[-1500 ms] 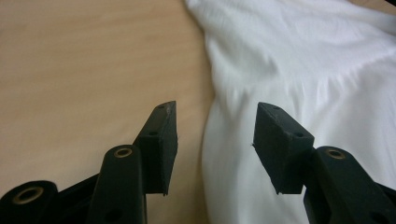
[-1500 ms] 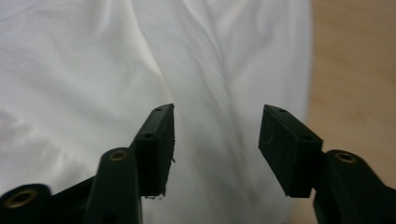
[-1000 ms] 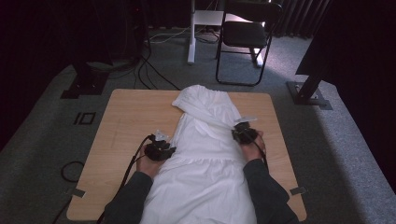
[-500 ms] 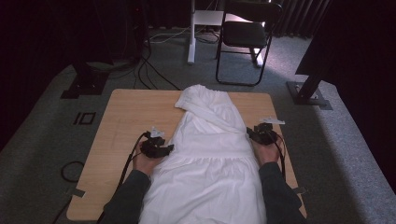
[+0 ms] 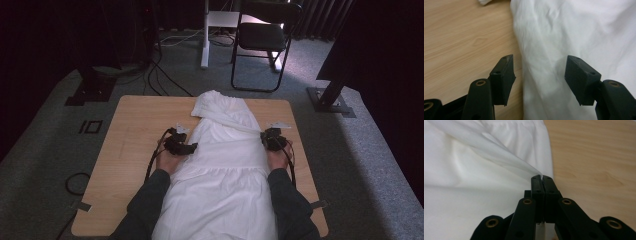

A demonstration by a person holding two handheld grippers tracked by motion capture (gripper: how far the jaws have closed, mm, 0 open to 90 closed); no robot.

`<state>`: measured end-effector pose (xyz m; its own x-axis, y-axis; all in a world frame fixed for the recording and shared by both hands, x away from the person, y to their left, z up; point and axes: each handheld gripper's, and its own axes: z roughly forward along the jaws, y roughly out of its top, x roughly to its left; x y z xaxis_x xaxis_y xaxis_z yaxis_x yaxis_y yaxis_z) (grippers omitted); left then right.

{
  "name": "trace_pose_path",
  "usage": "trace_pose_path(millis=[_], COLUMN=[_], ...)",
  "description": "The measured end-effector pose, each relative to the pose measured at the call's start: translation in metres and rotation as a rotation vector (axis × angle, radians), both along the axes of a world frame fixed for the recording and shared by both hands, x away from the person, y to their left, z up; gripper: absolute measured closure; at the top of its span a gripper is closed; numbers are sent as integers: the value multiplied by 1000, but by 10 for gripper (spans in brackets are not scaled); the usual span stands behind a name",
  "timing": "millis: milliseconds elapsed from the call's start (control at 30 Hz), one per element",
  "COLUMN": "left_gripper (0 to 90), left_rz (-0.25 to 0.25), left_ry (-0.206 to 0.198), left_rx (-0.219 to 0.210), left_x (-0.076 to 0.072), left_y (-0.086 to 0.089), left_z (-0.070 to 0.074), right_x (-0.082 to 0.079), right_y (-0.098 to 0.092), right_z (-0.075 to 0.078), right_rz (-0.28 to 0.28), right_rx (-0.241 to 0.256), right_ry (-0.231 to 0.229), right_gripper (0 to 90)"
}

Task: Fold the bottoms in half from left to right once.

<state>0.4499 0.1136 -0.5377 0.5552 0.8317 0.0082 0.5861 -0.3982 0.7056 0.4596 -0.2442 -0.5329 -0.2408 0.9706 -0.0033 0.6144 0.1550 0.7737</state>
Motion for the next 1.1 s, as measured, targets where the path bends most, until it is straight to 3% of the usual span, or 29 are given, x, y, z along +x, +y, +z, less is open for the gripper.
trace_pose_path(millis=[67,133,267,333,500,600,667,867,967,1100], left_gripper=[443,487,771,838,854,855,856,856,853,826], left_rz=[1,8,-32,-43,-41,-51,-47,-72,-82,-73], left_ry=[16,17,10,-3,-3,-7,-2,5,-7,-6], left_rx=[12,-23,-27,-18,-91,-79,-96,-111,-80,-94], left_x=[2,2,-4,-11,-43,-69,-87,-136,-143,-139], left_y=[-3,-3,-1,2,31,43,50,63,62,62], left_z=[-7,-10,-10,-10,-15,-15,-17,-19,-18,-19], right_x=[1,2,1,-1,-27,-49,-66,-114,-122,-116], right_y=[-3,-5,-10,-11,-6,1,6,12,14,20], right_z=[-9,-17,-23,-22,-23,-23,-23,-25,-21,-2], right_rz=[0,-4,-9,5,84,142,176,232,260,306], right_rx=[-16,-14,38,46,26,12,8,35,23,36], right_ry=[28,47,59,72,64,68,71,76,116,28], right_gripper=[885,870,822,804,806,816,821,835,785,562])
